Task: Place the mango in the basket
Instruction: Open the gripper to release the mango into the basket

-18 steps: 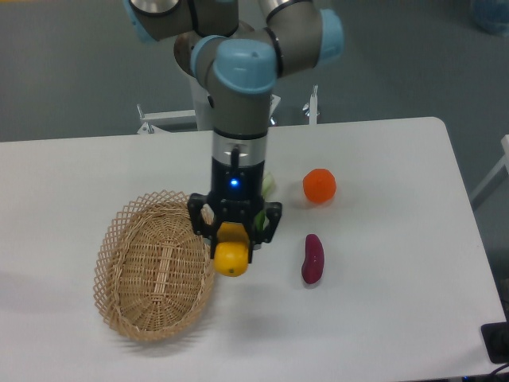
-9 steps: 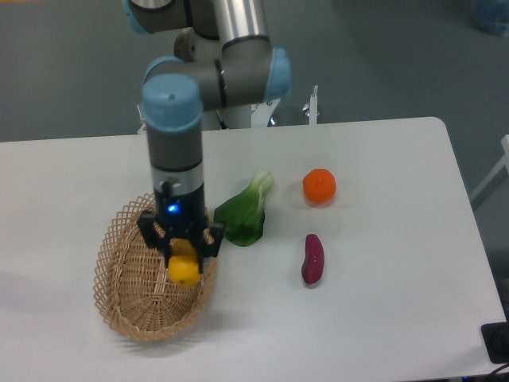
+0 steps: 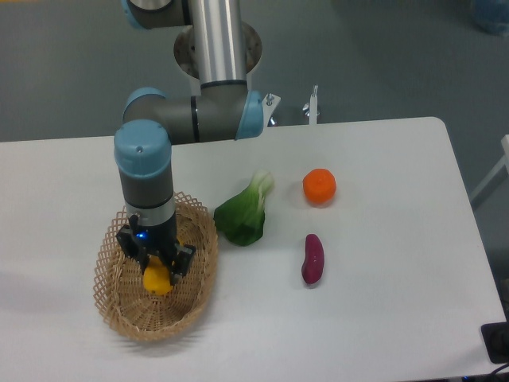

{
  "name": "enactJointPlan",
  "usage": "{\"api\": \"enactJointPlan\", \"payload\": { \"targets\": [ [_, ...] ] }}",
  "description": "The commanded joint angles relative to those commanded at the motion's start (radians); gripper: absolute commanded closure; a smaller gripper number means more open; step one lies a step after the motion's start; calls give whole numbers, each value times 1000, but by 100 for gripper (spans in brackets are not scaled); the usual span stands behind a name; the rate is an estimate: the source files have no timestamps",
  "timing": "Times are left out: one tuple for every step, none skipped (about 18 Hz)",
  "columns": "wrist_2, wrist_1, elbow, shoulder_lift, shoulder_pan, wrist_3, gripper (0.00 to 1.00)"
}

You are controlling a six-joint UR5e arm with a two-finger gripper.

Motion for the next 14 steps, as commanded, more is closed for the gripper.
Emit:
{"api": "enactJointPlan", "payload": {
  "targets": [
    [0,0,-3,-2,-2,0,54],
    [0,-2,-3,-6,-8,2,52],
    [2,-2,-3,-15,-14,2,52],
    [2,-2,-3,-21,-17,2,52],
    [2,-2,-3,-25,-20,2,52],
    [2,-2,-3,-28,-21,2,52],
    [2,-2,-5,-29,-23,2,50],
    [2,-2,-5,-29,-23,3,47],
    [2,-2,-3,-31,-26,3,38],
    [3,0,-3,-31,-29,3,27],
    [15,2,-2,-32,-29,3,12],
    [29,2,4,-32,-29,3,1],
    [37,3,6,-31,-29,2,0],
    [37,2,9,-29,-32,2,0]
  ]
}}
